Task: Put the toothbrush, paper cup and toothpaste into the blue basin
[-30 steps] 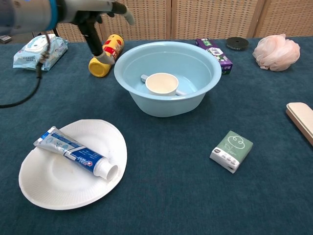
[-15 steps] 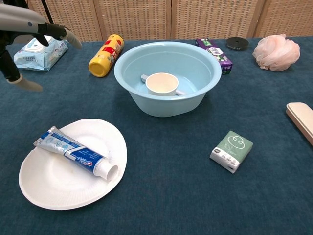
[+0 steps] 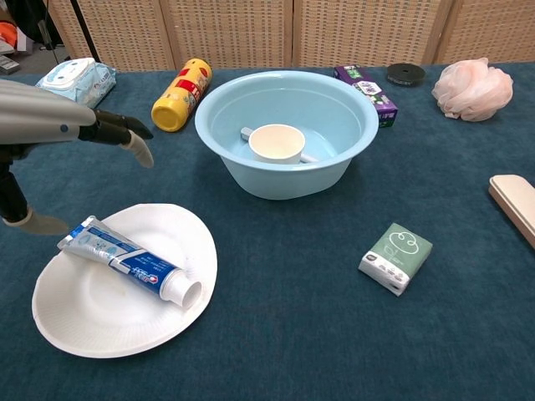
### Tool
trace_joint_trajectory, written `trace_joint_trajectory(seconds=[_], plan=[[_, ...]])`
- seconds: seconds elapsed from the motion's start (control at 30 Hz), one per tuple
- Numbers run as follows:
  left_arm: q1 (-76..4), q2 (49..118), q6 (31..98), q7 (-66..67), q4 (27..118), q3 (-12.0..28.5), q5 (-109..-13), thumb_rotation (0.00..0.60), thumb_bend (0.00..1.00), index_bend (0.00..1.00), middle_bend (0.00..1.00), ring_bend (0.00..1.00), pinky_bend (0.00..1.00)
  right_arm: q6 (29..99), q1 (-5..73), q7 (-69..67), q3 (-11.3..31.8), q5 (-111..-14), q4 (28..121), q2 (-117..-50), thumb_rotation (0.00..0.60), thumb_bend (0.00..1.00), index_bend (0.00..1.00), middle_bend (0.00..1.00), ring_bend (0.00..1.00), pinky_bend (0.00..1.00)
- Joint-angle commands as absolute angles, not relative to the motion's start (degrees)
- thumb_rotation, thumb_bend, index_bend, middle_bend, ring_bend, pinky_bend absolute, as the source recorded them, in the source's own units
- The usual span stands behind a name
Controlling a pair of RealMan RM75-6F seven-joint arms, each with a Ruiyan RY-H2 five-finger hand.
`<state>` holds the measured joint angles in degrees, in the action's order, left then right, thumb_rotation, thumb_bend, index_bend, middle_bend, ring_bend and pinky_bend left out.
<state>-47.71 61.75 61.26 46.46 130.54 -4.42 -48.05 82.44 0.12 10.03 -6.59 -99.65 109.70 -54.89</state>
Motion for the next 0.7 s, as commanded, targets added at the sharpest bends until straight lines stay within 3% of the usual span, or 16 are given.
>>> trace_joint_trajectory(seconds=[0.03, 0.33, 0.7], plan=[[-47.91, 63.88, 62.63, 48.53, 129.95, -5.45, -47.27, 0.600, 0.25, 0.19, 0.00, 0.00, 0.14, 82.63, 0.09, 9.78, -6.63, -99.90, 109.62, -54.78, 0.600, 0.10, 0.00, 0.00, 0.00, 0.00], [-47.93, 68.60, 64.21, 51.58, 127.05, -7.57, -44.45, 0.600, 0.26, 0.21, 0.00, 0.00, 0.14, 82.88, 0.01, 9.34, -6.78, -100.29, 109.53, -54.63, 0.600, 0.10, 0.00, 0.00, 0.00, 0.00], [-47.99, 74.60, 64.69, 51.19, 120.94, -7.19, -39.58, 0.600, 0.27, 0.22, 0.00, 0.00, 0.14, 82.95, 0.00, 9.17, -6.66, -100.06, 109.43, -54.63, 0.600, 0.10, 0.00, 0.00, 0.00, 0.00]])
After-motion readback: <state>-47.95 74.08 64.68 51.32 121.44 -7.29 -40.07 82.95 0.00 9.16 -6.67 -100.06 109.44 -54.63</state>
